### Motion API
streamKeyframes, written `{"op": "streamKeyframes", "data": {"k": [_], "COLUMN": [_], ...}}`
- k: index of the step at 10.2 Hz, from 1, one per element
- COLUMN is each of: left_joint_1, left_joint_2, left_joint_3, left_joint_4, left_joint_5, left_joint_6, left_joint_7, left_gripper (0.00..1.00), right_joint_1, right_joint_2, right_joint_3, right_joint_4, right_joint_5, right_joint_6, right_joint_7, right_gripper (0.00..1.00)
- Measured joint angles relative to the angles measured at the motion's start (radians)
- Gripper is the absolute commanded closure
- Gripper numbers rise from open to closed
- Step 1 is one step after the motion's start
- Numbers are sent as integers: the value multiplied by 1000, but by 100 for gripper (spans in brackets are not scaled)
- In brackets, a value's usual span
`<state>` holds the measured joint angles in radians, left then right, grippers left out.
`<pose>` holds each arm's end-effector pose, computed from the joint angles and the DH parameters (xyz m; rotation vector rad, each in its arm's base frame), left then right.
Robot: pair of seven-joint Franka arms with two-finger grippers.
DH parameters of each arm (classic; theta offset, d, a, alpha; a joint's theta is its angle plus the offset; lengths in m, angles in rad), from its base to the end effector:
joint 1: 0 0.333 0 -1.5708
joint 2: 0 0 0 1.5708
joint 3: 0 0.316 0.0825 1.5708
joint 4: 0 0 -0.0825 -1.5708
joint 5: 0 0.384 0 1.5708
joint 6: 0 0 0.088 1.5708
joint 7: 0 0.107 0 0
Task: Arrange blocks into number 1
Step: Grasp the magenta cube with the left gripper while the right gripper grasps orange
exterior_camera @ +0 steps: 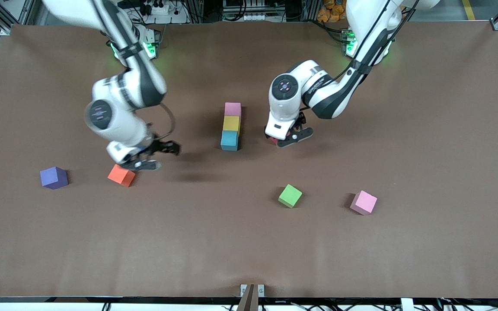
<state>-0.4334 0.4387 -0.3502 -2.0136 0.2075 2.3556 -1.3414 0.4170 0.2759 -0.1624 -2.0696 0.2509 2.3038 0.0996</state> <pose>0.4280 -0.4158 0.2400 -3.0184 -0.6621 0.0535 0.5611 0.1533 0.2966 -3.0095 0.0171 0.0883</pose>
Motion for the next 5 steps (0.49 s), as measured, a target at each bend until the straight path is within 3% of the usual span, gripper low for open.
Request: {"op": "streamKeyframes", "data": {"k": [2, 5], "left_joint_1": [3, 3], "left_joint_2": [-3, -3], "left_joint_3": [1, 1], "left_joint_4": [-74, -98], "left_joint_5": [0, 0], "left_joint_6": [102, 134], "left_joint_7": [-90, -148], "left_gripper": [0, 0], "right_joint_1": [-110, -136], "right_joint_2": [28, 83], "right_joint_3": [-6, -76], "right_joint_4": [36, 77], "right_joint_5": [1, 4], "right_joint_6": [0, 0], "right_joint_7": [-93, 100], "right_gripper": [0, 0]}}
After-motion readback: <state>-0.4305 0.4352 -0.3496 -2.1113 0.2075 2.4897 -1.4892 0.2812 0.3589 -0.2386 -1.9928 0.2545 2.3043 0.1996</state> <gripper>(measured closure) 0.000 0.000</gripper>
